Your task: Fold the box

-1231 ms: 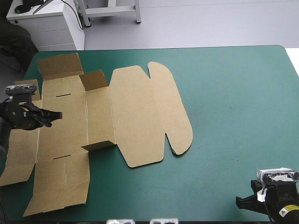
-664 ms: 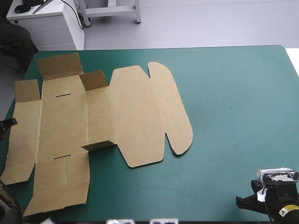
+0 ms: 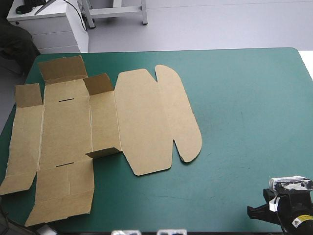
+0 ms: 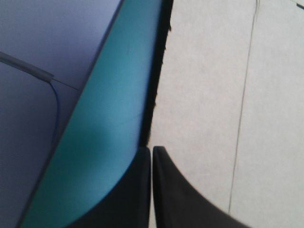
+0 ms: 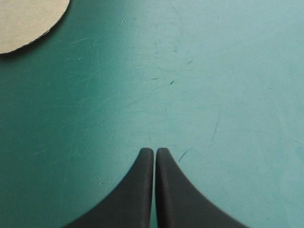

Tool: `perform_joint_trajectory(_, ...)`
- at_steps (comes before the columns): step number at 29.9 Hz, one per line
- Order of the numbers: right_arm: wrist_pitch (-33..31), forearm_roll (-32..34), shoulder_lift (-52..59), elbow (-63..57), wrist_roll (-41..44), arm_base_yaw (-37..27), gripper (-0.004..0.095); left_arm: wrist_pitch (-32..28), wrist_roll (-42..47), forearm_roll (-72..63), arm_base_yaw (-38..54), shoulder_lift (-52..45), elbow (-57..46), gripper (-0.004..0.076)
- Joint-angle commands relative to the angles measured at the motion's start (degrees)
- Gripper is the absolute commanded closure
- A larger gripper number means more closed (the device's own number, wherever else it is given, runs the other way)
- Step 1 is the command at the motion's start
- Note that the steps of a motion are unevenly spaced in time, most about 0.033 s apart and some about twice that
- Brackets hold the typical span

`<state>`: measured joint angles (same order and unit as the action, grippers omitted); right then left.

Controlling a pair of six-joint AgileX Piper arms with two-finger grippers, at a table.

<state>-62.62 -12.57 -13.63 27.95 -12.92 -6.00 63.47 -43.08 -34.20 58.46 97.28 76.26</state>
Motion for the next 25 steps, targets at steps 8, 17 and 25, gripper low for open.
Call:
perform_joint_trajectory(8,3.35,-0.28,-0.93,1.38,-0.11,0.15,0.0912,-5.66,-0.52,-1.44,-0.04,-1.82,2.48,0.073)
perform_joint_trajectory(17,3.35,-0.24,-0.93,1.38,-0.11,0.15,0.0912,-0.34,-0.93,-0.21,-0.04,3.86,2.48,0.0377)
perform_joint_trajectory(25,3.35,-0.24,-0.93,1.38,-0.11,0.15,0.0912,9.11,-4.13,-8.83,-0.04,9.35,2.48,0.023)
